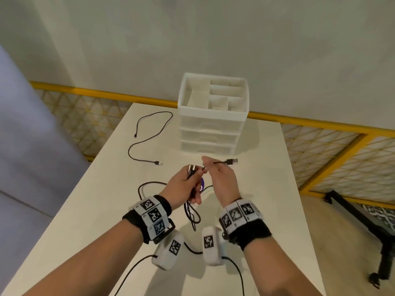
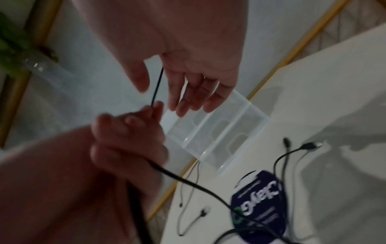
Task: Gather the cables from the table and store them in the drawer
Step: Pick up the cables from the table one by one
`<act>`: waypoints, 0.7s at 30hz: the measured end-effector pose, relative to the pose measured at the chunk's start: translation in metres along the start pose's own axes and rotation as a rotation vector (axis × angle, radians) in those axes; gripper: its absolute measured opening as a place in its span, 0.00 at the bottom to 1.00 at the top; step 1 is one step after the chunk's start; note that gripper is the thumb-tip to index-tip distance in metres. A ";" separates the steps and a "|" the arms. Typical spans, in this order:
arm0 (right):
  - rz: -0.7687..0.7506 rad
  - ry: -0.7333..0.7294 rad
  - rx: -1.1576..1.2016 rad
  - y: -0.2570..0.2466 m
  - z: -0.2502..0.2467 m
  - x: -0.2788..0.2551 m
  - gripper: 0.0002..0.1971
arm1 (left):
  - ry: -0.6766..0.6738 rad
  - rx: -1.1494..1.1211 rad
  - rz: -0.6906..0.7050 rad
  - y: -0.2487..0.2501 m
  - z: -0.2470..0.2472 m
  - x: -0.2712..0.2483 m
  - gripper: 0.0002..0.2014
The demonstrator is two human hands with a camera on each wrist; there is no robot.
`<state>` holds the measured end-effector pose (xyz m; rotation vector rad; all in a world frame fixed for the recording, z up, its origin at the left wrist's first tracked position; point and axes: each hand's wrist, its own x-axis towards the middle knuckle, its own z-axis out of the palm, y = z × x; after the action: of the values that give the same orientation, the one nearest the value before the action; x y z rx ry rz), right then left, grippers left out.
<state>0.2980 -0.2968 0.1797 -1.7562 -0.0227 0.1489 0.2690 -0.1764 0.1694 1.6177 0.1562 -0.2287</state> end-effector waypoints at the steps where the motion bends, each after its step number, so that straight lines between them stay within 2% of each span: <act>1: -0.011 -0.013 -0.029 -0.005 0.004 0.003 0.16 | -0.019 0.005 -0.008 0.000 -0.001 -0.004 0.14; 3: -0.055 0.043 -0.009 -0.009 0.011 0.005 0.17 | 0.009 -0.002 -0.027 -0.001 -0.004 -0.009 0.15; 6: -0.107 0.145 0.072 -0.009 0.019 0.003 0.19 | 0.180 0.077 -0.009 0.000 -0.018 -0.008 0.15; 9: -0.024 0.029 0.027 0.001 0.030 -0.006 0.16 | 0.283 0.077 -0.011 0.006 -0.037 -0.007 0.15; 12: -0.001 -0.152 -0.043 0.013 0.054 -0.019 0.14 | 0.261 -0.003 -0.039 0.013 -0.051 -0.006 0.18; 16: -0.028 -0.197 -0.164 0.015 0.087 -0.024 0.13 | 0.166 -0.038 -0.057 0.012 -0.071 -0.005 0.24; 19: -0.115 -0.265 -0.353 0.011 0.105 -0.020 0.14 | 0.086 0.004 -0.049 0.007 -0.087 -0.005 0.20; 21: -0.086 -0.306 -0.319 0.010 0.114 -0.013 0.18 | 0.099 0.047 -0.049 0.002 -0.100 -0.003 0.17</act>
<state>0.2714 -0.1890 0.1503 -2.0308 -0.3606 0.3662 0.2720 -0.0769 0.1764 1.6742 0.2681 -0.1906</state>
